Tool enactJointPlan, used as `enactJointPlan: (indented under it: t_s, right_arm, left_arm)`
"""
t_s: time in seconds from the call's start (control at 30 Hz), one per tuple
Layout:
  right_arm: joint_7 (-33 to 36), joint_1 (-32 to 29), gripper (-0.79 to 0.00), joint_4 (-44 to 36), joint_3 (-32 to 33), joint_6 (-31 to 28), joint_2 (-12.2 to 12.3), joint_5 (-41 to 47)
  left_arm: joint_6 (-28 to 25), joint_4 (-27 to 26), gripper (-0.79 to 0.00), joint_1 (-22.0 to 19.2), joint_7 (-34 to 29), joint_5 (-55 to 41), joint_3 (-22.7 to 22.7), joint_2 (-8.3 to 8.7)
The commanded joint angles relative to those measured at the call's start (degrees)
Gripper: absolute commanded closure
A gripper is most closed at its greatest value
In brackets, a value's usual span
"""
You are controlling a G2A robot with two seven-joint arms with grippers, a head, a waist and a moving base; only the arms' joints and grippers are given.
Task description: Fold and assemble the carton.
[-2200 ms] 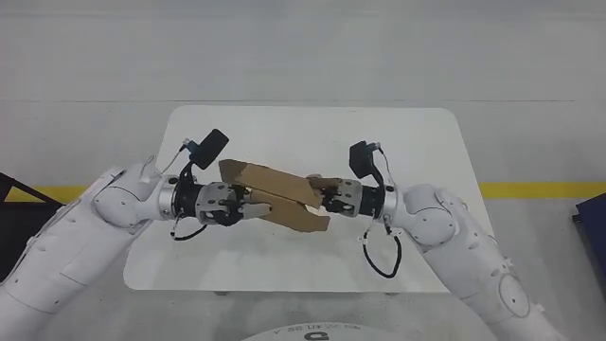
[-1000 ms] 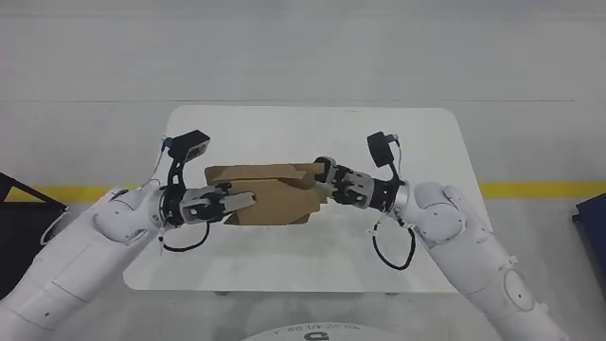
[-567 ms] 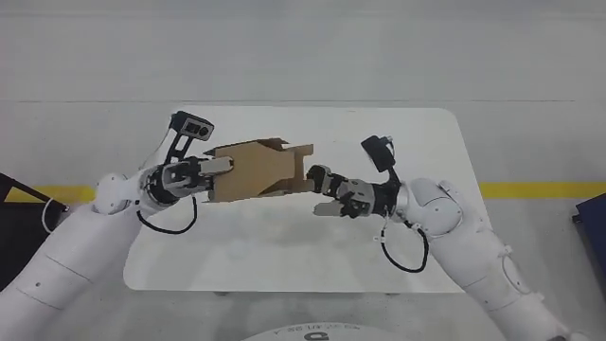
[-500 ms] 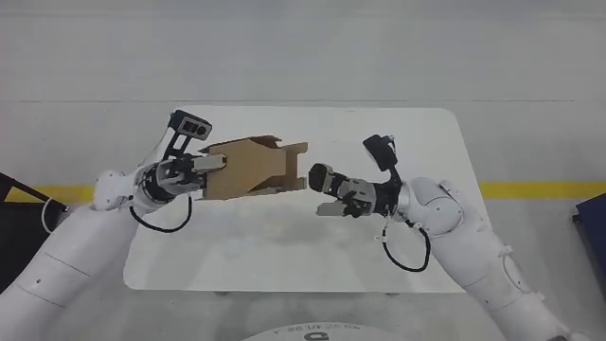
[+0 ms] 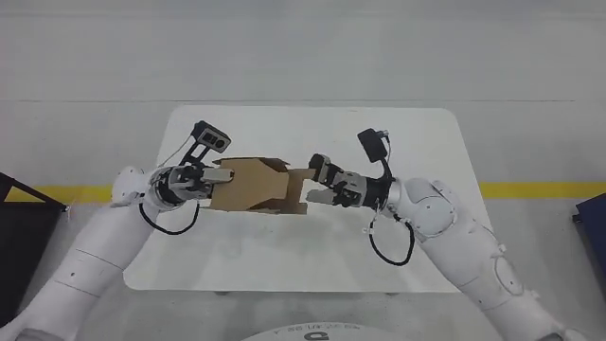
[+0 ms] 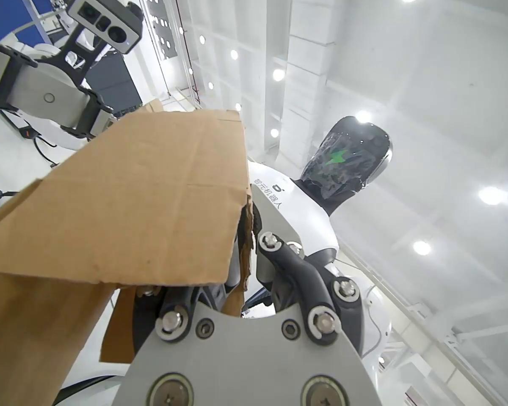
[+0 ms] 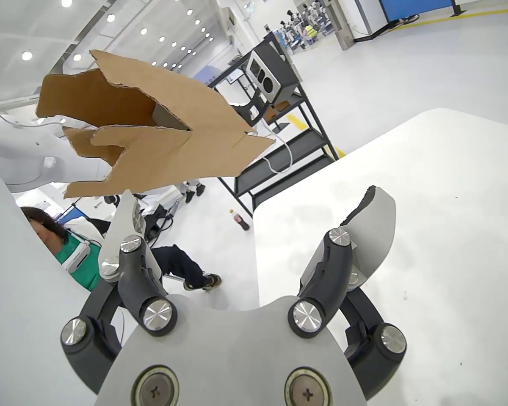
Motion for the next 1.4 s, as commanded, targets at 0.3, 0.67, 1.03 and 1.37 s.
enactJointPlan:
  t_s: [0.3, 0.67, 1.03, 1.37]
  right_arm:
    - [0.1, 1.4, -0.785, 0.8, -2.1, 1.2, -0.5, -1.3]
    - [-1.6, 0.9, -0.785, -0.1, -1.7, 4.2, -0.6, -5.6]
    - [-4.2, -0.7, -0.785, -1.2, -0.6, 4.9, -0.6, -7.0]
    - [-6.5, -3.0, -0.785, -2.5, 2.4, 0.6, -0.2, -5.8]
  left_arm:
    - [0.7, 3.7, 0.000, -2.3, -0.7, 4.7, 2.6, -4.97]
    - [0.7, 5.4, 0.000, -3.1, -0.7, 6.5, 3.5, -6.55]
    - [0.7, 5.2, 0.000, -2.8, -0.7, 6.8, 2.6, -6.87]
    - [0.7, 5.3, 0.000, -2.3, -0.7, 6.7, 0.8, -7.12]
